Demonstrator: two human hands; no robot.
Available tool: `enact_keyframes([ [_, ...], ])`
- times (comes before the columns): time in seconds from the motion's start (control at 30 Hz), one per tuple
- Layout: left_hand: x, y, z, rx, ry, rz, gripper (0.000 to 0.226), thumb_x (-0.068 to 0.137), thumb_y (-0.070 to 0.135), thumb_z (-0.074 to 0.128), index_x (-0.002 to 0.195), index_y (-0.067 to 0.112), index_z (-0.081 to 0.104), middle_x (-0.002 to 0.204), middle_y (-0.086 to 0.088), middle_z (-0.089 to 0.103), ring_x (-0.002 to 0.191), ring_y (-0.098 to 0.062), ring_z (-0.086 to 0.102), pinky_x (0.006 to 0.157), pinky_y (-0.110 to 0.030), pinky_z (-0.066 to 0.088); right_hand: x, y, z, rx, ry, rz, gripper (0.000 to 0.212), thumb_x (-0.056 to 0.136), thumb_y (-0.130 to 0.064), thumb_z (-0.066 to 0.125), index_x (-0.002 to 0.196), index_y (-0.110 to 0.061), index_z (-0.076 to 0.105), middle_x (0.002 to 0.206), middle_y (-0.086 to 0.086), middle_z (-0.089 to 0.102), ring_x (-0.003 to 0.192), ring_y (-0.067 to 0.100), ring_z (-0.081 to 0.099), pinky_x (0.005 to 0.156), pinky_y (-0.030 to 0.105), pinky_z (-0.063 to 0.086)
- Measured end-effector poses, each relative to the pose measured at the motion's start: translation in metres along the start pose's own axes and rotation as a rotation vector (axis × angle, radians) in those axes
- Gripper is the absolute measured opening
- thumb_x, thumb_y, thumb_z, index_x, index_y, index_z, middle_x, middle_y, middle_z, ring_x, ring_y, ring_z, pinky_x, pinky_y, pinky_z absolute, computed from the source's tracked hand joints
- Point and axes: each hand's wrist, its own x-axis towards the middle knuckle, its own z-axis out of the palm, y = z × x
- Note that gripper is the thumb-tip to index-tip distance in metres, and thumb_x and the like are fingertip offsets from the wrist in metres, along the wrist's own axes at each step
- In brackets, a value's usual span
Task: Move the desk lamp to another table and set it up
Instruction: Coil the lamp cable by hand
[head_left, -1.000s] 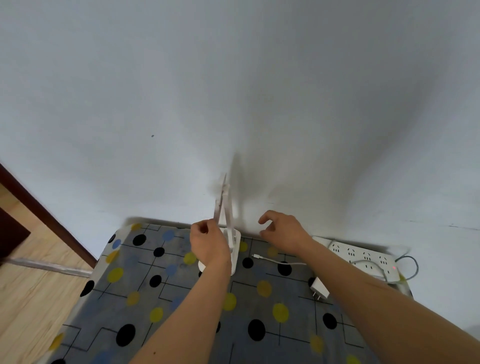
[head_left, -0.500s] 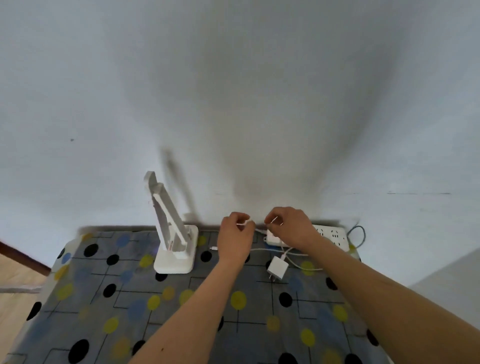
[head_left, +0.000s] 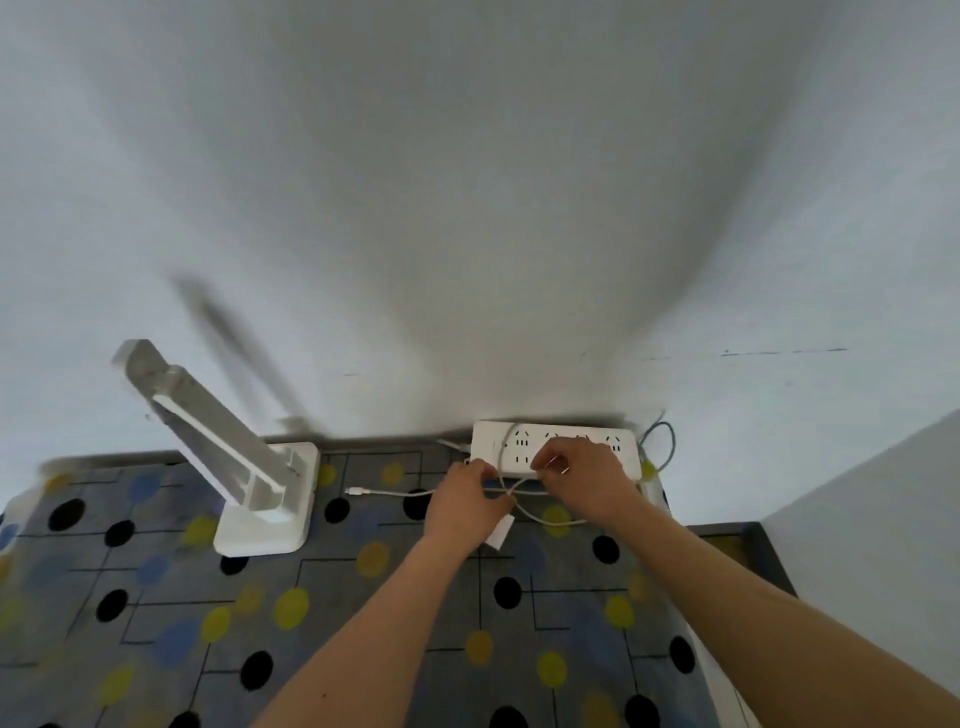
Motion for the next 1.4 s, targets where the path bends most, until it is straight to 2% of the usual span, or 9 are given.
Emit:
enact_keyframes([
  [0.33,-0.001,-0.007,0.016,0.247,0.034,0.034,0.033,0.075,0.033,0.074,0.097,0.017,0.054,0.108,-0.002,0.051,0.087,-0.020,0.057,0.070,-0.031,0.048,0.009,0.024,0.019,0.052,-0.059,-0.025,0.013,0.086,-0.016,0.060,0.093,-0.021,0.070,0.088,-0.001,0.068,0.082,0.014,0.061,0.074,0.025,0.049],
  [0.57,0.004,-0.008,0.026,0.303,0.005,0.056,0.036,0.077,0.032,0.070,0.105,0.014,0.057,0.121,-0.004,0.049,0.097,-0.023,0.059,0.075,-0.033,0.049,0.012,0.033,0.019,0.046,-0.063,-0.004,0.014,0.087,-0.016,0.059,0.095,-0.022,0.069,0.100,0.000,0.068,0.090,0.013,0.060,0.076,0.022,0.045],
  [0.7,0.007,-0.008,0.025,0.307,-0.021,0.050,0.034,0.074,0.029,0.069,0.104,0.015,0.059,0.120,-0.005,0.051,0.103,-0.023,0.054,0.081,-0.033,0.049,0.012,0.035,0.015,0.038,-0.045,0.001,0.014,0.087,-0.016,0.059,0.096,-0.021,0.069,0.102,0.000,0.066,0.091,0.014,0.060,0.077,0.024,0.048],
  [0.83,0.009,-0.006,0.021,0.331,-0.058,0.029,0.039,0.069,0.026,0.071,0.102,0.015,0.054,0.112,-0.004,0.050,0.105,-0.022,0.049,0.075,-0.030,0.045,0.011,0.032,0.011,0.052,-0.029,0.011,0.014,0.086,-0.017,0.059,0.094,-0.022,0.069,0.094,0.001,0.069,0.083,0.017,0.064,0.076,0.030,0.054],
  [0.97,0.007,-0.008,0.017,0.289,-0.088,0.037,0.019,0.077,0.016,0.062,0.094,0.015,0.053,0.105,-0.006,0.059,0.093,-0.022,0.057,0.069,-0.029,0.043,0.008,0.025,0.006,0.051,0.002,-0.001,0.013,0.085,-0.016,0.059,0.092,-0.022,0.068,0.091,-0.001,0.068,0.078,0.016,0.065,0.075,0.032,0.056],
  [1.1,0.007,-0.012,0.004,0.214,-0.234,0.049,0.015,0.080,0.011,0.056,0.094,0.014,0.061,0.107,-0.007,0.062,0.099,-0.023,0.059,0.075,-0.028,0.044,0.005,0.017,0.001,0.052,0.009,0.004,0.014,0.084,-0.015,0.058,0.091,-0.022,0.067,0.092,0.000,0.068,0.080,0.019,0.067,0.079,0.037,0.057],
  [1.23,0.001,-0.010,-0.008,0.149,-0.339,0.085,0.007,0.090,0.014,0.049,0.089,0.014,0.056,0.105,-0.013,0.064,0.096,-0.026,0.059,0.084,-0.034,0.047,0.003,0.004,-0.002,0.025,0.020,-0.016,0.016,0.084,-0.017,0.058,0.093,-0.026,0.067,0.089,-0.005,0.068,0.082,0.015,0.065,0.077,0.030,0.053],
  [1.33,-0.007,-0.004,-0.021,-0.016,-0.325,0.083,0.015,0.097,0.013,0.041,0.084,0.014,0.050,0.095,-0.015,0.061,0.085,-0.021,0.052,0.077,-0.029,0.041,0.000,-0.007,-0.005,0.004,0.053,-0.039,0.021,0.082,-0.016,0.059,0.097,-0.027,0.067,0.095,-0.007,0.068,0.091,0.015,0.062,0.081,0.029,0.051],
  [1.4,-0.011,0.004,-0.033,-0.137,-0.279,0.113,0.024,0.098,0.011,0.039,0.077,0.012,0.049,0.082,-0.006,0.058,0.080,-0.019,0.051,0.075,-0.029,0.040,-0.002,-0.017,-0.009,-0.007,0.055,-0.067,0.028,0.081,-0.014,0.059,0.104,-0.028,0.066,0.104,-0.006,0.067,0.097,0.016,0.062,0.084,0.029,0.051],
])
